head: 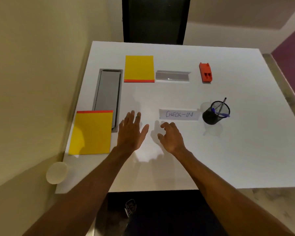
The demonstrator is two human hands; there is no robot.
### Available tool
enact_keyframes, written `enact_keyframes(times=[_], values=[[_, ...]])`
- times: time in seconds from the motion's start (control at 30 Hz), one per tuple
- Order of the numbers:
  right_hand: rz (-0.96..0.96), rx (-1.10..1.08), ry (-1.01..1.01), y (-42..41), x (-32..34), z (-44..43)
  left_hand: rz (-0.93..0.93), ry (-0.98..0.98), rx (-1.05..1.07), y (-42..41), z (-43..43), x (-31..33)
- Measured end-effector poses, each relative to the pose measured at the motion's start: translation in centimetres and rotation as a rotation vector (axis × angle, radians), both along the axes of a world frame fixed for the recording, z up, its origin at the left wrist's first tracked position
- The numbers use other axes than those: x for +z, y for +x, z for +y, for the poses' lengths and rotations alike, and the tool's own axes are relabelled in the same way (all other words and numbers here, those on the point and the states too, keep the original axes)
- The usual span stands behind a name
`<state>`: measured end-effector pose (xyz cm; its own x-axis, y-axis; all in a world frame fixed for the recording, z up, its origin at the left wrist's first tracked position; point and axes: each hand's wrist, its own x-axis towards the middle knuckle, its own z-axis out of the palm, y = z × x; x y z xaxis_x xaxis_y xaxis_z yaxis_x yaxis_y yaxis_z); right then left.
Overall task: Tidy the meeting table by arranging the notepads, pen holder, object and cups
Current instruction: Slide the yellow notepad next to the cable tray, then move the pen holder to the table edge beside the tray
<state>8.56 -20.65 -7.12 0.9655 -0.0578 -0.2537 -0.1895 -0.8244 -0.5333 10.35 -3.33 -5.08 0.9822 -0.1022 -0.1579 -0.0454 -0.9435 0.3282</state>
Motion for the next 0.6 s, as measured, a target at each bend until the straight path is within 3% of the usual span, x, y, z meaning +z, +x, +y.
enact_keyframes(times=[0.13, 0.43, 0.6], values=[[-0.029, -0.107, 0.035, -0.8, -0.9, -5.2, 0.023, -0.039, -0.038, 0.1, -4.2, -1.4], [-0.157, -0.596, 0.205, -1.8, -5.5, -15.6, 0.140, -0.116, -0.081, -0.4, -11.5, -9.8], [-0.235, -0.701, 0.315, -0.5, -7.6, -19.1, 0.091, 0.006, -0.042, -1.6, -14.0, -13.7]])
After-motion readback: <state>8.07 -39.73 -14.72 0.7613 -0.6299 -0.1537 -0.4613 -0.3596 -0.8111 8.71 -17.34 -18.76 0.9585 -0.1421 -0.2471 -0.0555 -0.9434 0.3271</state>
